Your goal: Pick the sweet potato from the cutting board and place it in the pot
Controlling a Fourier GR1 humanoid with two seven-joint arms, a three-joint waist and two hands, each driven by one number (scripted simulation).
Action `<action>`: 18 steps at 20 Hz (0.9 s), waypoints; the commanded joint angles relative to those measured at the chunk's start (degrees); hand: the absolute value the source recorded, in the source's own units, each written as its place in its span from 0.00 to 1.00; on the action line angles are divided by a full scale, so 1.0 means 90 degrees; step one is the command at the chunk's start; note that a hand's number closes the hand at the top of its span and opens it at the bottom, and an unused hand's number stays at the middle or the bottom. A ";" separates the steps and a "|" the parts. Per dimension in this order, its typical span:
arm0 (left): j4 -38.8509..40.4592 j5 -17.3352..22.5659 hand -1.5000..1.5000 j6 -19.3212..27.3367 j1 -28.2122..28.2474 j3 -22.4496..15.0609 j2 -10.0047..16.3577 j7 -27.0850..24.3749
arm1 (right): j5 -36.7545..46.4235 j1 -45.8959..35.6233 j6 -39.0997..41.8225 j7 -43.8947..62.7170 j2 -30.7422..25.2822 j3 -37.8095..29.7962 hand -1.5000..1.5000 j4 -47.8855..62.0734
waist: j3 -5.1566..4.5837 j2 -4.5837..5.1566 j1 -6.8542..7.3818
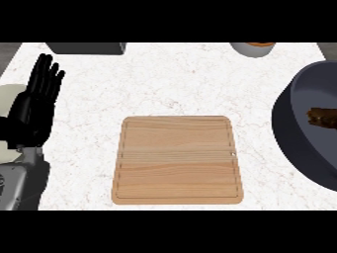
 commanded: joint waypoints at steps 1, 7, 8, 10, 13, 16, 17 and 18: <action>0.0135 0.0094 0.50 -0.0248 0.0160 0.0178 0.0161 -0.0233 | -0.0493 -0.0267 0.0547 -0.0516 0.0000 -0.0027 0.00 0.0729 | 0.0028 0.0006 -0.0011; -0.0092 -0.0144 0.50 0.0104 -0.0085 -0.0006 0.0001 0.0213 | -0.0958 -0.0473 0.0137 -0.1686 0.0203 -0.0207 0.00 0.0955 | 0.0032 -0.0010 -0.0037; 0.0245 0.0036 0.50 -0.0106 -0.0281 0.0258 0.0195 0.0053 | -0.1173 -0.0520 0.0251 -0.1864 0.0112 -0.0348 0.00 0.0955 | 0.0030 -0.0002 -0.0065; 0.0135 -0.0022 0.50 -0.0094 0.0096 0.0113 0.0025 -0.0101 | -0.1587 -0.0433 0.0384 -0.1826 0.0283 -0.0532 0.00 0.0463 | 0.0025 -0.0028 -0.0099; 0.0096 0.0143 0.50 -0.0293 0.0261 0.0346 0.0237 -0.0173 | -0.2146 -0.0259 0.0573 -0.1492 0.0561 -0.0855 0.00 0.0169 | 0.0021 -0.0041 -0.0116; -0.0002 0.0111 0.50 -0.0172 0.0123 0.0194 0.0043 -0.0061 | -0.2761 -0.0613 0.0760 -0.1529 0.0390 -0.1389 0.00 0.0708 | 0.0030 -0.0019 -0.0061; 0.0160 0.0096 0.50 -0.0317 0.0447 0.0347 0.0167 -0.0491 | -0.3066 -0.0485 0.0928 -0.1335 0.0297 -0.1641 0.00 0.0335 | 0.0020 -0.0039 -0.0127; 0.0091 0.0023 0.50 -0.0068 -0.0060 0.0268 0.0137 0.0094 | -0.3113 -0.0506 0.1094 -0.1295 0.0153 -0.1614 0.00 0.0442 | 0.0026 -0.0024 -0.0113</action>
